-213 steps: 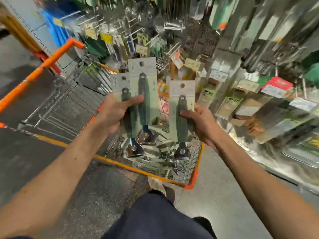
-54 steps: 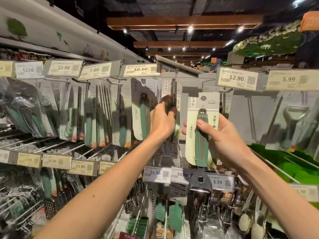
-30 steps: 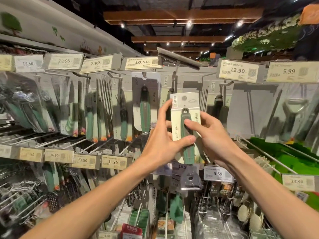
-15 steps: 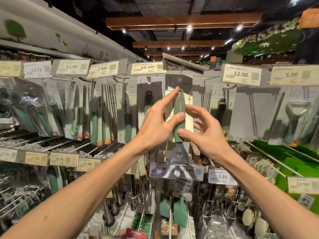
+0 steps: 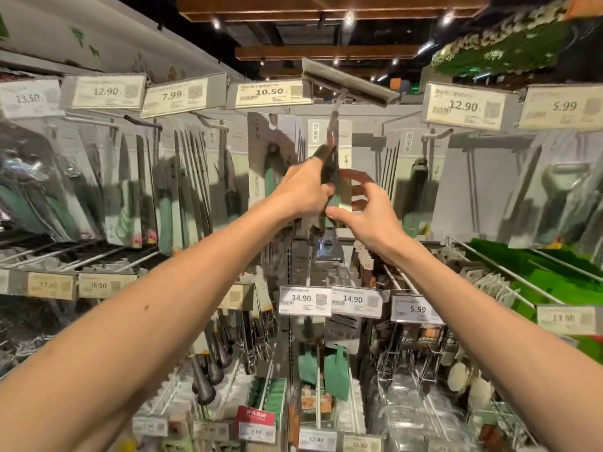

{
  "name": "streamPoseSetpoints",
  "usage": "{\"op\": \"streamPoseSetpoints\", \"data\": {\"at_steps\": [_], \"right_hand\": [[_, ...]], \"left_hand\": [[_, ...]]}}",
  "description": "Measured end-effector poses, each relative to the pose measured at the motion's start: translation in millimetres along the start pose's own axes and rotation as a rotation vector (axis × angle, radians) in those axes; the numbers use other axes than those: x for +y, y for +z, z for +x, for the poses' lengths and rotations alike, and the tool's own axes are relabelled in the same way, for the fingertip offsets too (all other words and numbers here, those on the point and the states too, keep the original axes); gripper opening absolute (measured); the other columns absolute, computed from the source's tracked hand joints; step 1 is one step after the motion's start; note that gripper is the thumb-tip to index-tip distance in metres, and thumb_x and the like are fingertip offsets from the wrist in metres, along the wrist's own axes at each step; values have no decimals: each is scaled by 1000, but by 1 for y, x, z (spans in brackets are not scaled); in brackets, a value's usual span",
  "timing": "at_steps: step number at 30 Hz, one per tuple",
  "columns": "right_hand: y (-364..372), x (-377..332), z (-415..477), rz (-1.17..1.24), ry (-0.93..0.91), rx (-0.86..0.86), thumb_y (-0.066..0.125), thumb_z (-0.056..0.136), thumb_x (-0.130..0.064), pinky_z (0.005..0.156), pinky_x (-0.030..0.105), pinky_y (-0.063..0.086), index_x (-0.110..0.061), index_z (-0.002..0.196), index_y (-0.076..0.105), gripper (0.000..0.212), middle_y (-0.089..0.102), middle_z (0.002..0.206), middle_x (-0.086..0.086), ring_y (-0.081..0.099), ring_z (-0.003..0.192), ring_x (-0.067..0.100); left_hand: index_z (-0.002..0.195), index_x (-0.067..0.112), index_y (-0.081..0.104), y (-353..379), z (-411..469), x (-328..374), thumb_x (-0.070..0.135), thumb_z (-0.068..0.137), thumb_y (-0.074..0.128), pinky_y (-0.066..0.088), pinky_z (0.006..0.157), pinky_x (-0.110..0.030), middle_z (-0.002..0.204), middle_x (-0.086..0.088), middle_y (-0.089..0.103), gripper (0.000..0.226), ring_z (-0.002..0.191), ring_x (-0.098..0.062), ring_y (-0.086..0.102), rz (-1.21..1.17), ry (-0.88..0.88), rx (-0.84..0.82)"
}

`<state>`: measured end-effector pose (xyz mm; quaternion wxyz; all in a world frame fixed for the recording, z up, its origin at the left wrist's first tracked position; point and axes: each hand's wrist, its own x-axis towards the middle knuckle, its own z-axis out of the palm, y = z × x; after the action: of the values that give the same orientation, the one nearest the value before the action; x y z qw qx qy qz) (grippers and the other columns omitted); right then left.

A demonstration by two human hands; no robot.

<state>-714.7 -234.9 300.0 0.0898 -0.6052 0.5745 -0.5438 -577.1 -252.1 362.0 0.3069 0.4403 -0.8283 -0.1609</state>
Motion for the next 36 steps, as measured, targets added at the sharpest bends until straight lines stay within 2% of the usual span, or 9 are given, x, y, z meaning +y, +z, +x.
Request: {"op": "streamPoseSetpoints", "data": {"at_steps": [3,9,14,16,19,23,30,33,36], "right_hand": [[3,5,8,-29,12,-7,78,81,-20,76,25,52,-19,130,51,56,64,101,-3,65,88,11],[-2,9,11,-70,-10,-39,76,84,-17,57,6,42,-26,135,48,59,58,88,-16,60,72,-1],[-24,6,-6,-100,-12,-103,69,90,-26,86,24,49,-24,135,54,48,65,107,-4,64,97,13],[-37,5,-19,-119,-13,-106,64,93,-28,92,30,50,-23,128,61,36,64,111,-1,65,102,15],[-59,2,-49,-118,-47,-141,61,94,-28,90,39,55,-30,111,66,18,67,101,-7,65,91,12],[-89,-7,-110,-133,-97,-206,66,89,-39,74,24,49,-24,102,67,20,66,90,-11,62,82,5],[-80,-6,-241,-360,-293,-457,55,81,-62,79,31,49,-24,107,60,46,61,99,-6,57,87,12],[-52,0,-300,-336,-355,-547,45,82,-67,72,28,44,-23,103,62,51,59,95,-6,54,83,12],[-17,2,-360,-308,-395,-622,46,84,-64,67,30,51,-20,101,65,51,60,92,-2,60,83,18]], "left_hand": [[134,8,45,4,11,-5,19,102,53,39,81,-27,120,-5,56,35,100,-22,53,85,-13,-31],[145,6,36,9,16,-4,16,104,46,41,88,-31,136,-15,55,43,120,-30,55,149,-64,-43],[152,10,24,9,0,8,4,101,46,44,90,-36,143,-21,48,57,126,-37,51,197,-53,-119],[150,10,31,8,-12,16,1,99,44,45,95,-39,141,-21,51,53,126,-37,52,183,-8,-63],[136,13,53,4,-37,25,6,100,47,48,91,-34,126,-11,63,37,111,-29,61,105,52,39],[104,16,62,-1,-90,28,28,100,55,44,64,-28,88,3,64,13,67,-9,55,157,77,45],[78,29,52,6,-253,7,47,95,58,32,51,-25,62,11,54,25,55,0,47,422,-1,-73],[69,31,47,5,-337,-5,57,92,51,33,51,-30,54,9,51,36,52,1,47,427,-97,-117],[63,29,43,5,-418,-22,67,91,44,32,49,-30,47,10,40,47,47,-6,48,411,-214,-40]]}}
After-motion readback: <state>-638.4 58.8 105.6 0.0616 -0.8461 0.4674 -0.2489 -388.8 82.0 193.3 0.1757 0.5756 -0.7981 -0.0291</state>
